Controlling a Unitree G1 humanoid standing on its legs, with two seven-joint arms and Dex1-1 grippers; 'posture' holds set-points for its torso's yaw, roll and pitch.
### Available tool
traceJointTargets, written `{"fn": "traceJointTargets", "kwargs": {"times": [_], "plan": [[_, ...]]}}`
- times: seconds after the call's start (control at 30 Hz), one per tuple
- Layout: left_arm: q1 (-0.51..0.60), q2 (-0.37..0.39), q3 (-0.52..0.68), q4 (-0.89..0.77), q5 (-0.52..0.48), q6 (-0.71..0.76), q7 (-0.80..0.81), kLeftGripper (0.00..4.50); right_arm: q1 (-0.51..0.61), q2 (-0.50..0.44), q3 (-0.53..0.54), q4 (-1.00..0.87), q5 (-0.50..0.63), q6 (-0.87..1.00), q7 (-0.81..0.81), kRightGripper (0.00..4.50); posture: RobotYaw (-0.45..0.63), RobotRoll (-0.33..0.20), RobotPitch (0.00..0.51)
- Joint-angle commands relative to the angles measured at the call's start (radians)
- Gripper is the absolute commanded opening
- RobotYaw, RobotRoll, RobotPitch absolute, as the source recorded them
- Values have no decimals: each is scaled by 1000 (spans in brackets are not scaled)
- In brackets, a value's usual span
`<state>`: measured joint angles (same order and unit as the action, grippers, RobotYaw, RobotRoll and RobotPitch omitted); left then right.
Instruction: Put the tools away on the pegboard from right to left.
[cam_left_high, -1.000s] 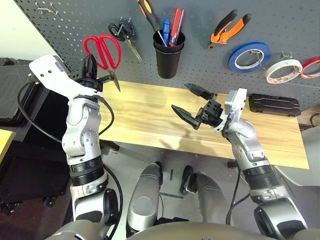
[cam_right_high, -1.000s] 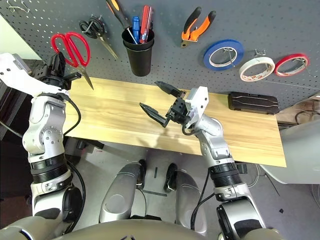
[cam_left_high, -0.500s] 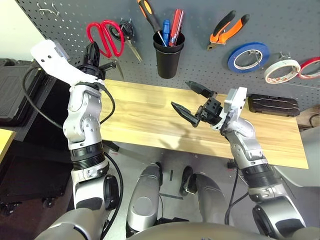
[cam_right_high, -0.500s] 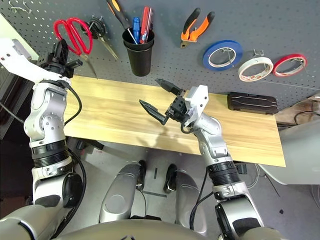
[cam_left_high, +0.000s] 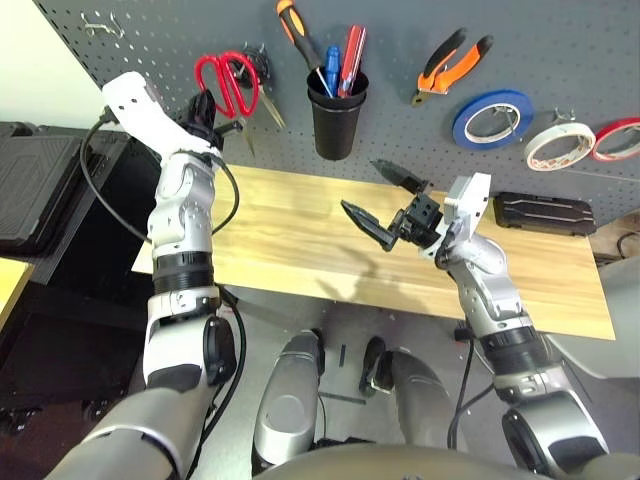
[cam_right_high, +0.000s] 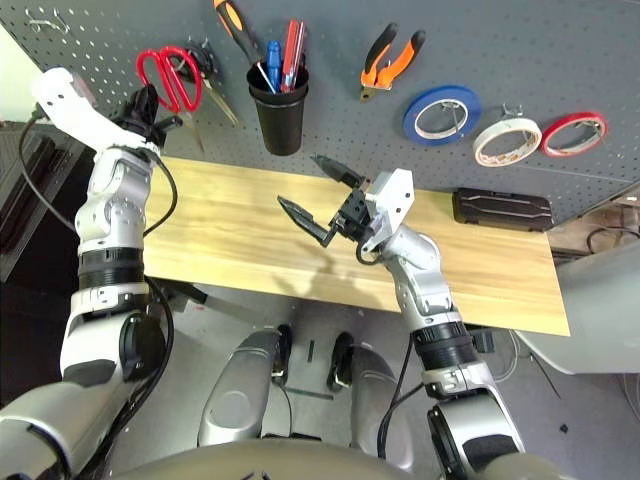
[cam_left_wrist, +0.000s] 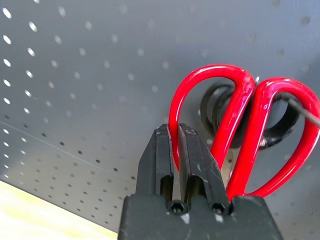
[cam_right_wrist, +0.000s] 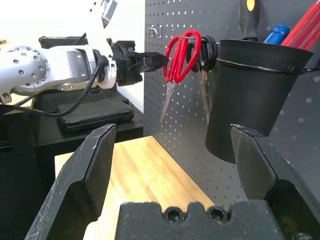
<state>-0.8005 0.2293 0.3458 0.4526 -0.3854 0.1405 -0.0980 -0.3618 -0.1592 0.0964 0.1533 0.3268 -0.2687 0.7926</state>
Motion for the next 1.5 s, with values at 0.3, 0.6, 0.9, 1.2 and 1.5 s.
{"fn": "traceJointTargets", "kwargs": {"times": [0.3, 0.6, 0.9, 1.2, 1.5], "plan": [[87, 20, -93, -8, 57, 24, -103, 2432, -4, 7, -38, 69, -77, -24, -133, 4500, 239, 0, 144], [368, 78, -149, -263, 53, 53, -241, 4453, 18, 28, -114, 124, -182, -32, -394, 4500, 231, 0, 117], [540, 113, -138, -247, 75, -189, -393, 4453, 93, 9, -199, 170, -309, -34, -678, 4500, 185, 0, 97], [512, 142, -112, -63, 83, -338, -459, 4453, 137, -14, -308, 231, -373, -68, -920, 4500, 114, 0, 84], [476, 155, -117, 66, 81, -433, -531, 4453, 158, -41, -367, 283, -376, -86, -1040, 4500, 69, 0, 80]]}}
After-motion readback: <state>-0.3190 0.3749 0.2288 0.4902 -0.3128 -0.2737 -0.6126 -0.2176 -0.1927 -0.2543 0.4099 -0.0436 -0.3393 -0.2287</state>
